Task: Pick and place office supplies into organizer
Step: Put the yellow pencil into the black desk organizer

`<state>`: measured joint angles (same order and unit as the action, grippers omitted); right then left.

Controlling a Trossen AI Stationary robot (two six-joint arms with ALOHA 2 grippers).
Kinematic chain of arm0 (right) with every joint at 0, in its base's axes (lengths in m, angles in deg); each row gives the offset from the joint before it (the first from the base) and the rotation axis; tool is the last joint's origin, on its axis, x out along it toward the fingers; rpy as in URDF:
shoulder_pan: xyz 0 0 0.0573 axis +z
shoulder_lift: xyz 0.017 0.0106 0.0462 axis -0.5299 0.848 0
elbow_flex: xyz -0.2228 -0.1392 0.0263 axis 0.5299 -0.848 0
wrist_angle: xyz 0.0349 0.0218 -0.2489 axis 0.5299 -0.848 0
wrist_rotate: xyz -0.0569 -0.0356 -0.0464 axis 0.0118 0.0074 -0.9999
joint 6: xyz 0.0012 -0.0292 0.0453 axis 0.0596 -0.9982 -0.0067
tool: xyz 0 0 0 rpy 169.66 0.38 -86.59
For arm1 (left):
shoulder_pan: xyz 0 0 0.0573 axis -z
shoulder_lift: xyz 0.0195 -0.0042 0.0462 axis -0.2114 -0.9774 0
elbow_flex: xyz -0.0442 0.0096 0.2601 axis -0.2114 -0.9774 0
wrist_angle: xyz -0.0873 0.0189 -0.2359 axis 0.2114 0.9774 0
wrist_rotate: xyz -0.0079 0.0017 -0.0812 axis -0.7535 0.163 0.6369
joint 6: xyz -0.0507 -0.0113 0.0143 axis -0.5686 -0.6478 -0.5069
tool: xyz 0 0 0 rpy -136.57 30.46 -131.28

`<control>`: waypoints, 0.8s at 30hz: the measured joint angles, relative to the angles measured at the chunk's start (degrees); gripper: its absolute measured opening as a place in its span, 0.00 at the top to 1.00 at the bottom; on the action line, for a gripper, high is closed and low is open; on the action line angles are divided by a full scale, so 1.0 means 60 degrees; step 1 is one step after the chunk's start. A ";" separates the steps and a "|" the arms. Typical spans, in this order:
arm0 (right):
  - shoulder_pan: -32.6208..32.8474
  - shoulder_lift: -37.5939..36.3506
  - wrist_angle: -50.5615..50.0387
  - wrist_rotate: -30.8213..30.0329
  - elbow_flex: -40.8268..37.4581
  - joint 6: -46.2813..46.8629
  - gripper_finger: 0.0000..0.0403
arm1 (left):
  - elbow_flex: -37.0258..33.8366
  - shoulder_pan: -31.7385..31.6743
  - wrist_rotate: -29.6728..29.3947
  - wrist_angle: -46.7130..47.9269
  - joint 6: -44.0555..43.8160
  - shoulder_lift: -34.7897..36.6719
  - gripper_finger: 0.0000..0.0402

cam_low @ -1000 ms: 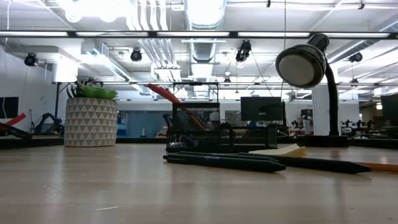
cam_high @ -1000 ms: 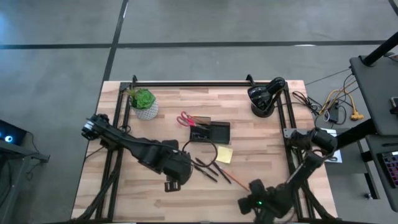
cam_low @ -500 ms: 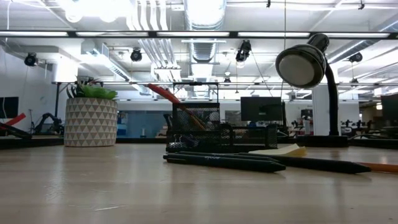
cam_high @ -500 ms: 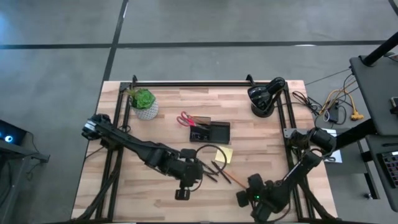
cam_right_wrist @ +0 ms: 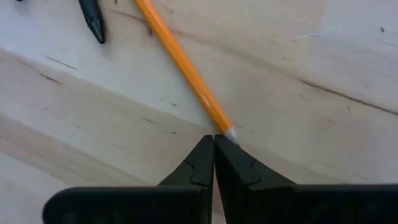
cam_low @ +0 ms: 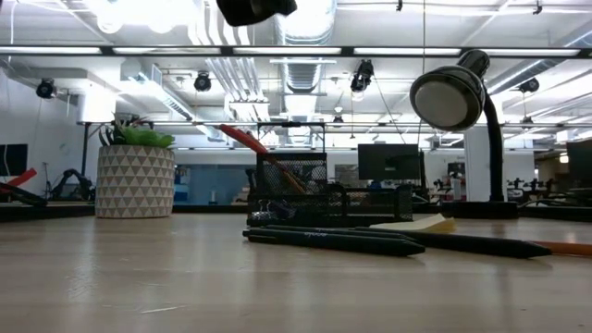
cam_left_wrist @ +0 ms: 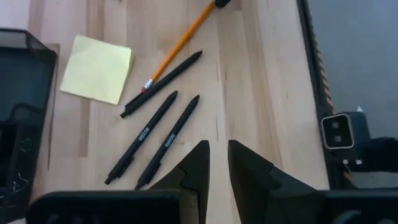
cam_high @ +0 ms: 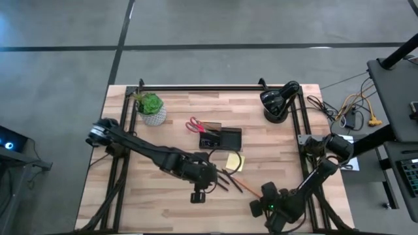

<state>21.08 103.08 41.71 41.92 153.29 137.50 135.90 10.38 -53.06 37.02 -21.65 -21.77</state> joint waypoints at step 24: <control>0.0004 -0.0051 -0.1151 0.0137 0.0810 -0.0026 0.98 | -0.0008 -0.0022 0.0202 -0.0475 0.0004 -0.0029 0.90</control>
<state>21.10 102.77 34.80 42.74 158.15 137.34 135.85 10.25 -51.85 34.17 -21.63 -21.94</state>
